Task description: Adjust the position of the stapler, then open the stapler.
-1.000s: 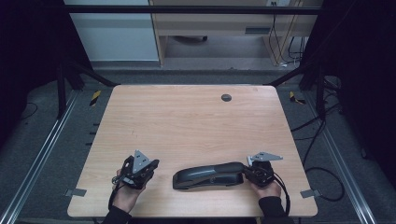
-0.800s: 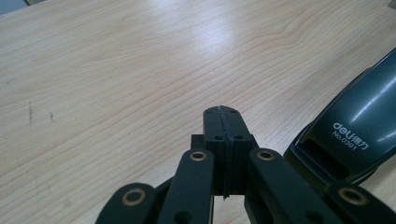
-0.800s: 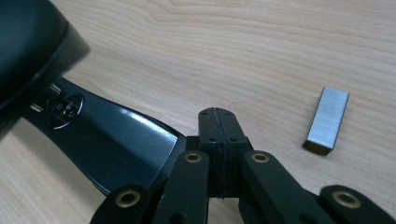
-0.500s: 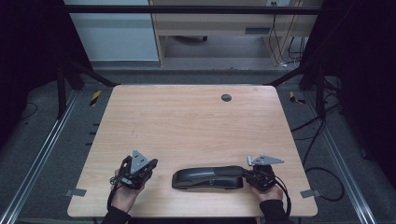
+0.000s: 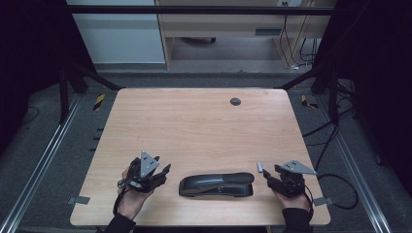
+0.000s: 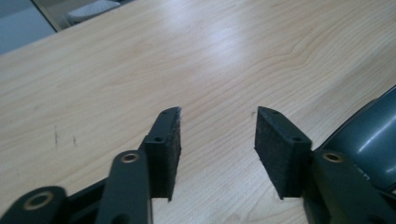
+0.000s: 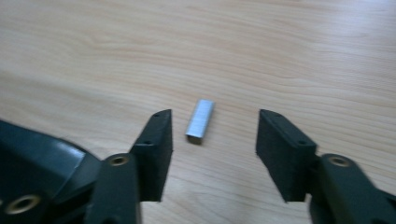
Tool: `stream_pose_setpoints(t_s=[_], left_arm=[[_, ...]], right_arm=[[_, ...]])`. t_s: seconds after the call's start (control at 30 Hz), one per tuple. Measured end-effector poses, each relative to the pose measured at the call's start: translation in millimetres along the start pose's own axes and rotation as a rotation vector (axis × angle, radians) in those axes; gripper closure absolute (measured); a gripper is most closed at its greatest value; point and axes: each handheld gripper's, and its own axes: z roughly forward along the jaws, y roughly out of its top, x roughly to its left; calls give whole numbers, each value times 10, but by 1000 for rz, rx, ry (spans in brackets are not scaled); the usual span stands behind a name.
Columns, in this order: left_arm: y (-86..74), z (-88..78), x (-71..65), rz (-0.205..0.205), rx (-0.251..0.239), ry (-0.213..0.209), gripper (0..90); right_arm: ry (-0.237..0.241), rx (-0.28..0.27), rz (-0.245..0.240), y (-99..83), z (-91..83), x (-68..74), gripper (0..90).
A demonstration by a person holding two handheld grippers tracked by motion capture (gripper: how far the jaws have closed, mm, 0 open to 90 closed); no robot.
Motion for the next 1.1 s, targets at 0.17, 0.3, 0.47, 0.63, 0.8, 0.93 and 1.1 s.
stream_pose_setpoints(t_s=[0.17, 0.3, 0.47, 0.63, 0.8, 0.93, 1.1], left_arm=[[143, -27, -48, 27, -15, -9, 396], [264, -65, -139, 74, -25, -13, 334], [348, -91, -240, 113, -27, -18, 259], [456, -123, -381, 167, -28, -42, 203], [557, -186, -510, 217, -38, -67, 188], [636, -238, -639, 265, -45, -82, 184], [696, -273, -731, 297, -51, -75, 180]], right_arm=[[-26, 10, 39, -10, -20, -94, 385], [-42, 15, 46, -14, -37, -119, 365], [-64, 15, 34, -18, -80, -115, 357], [-54, 14, 36, -41, -129, -113, 347], [-51, 5, 39, -43, -155, -112, 343], [-50, 5, 32, -45, -154, -108, 342], [-53, -8, 30, -44, -168, -97, 340]])
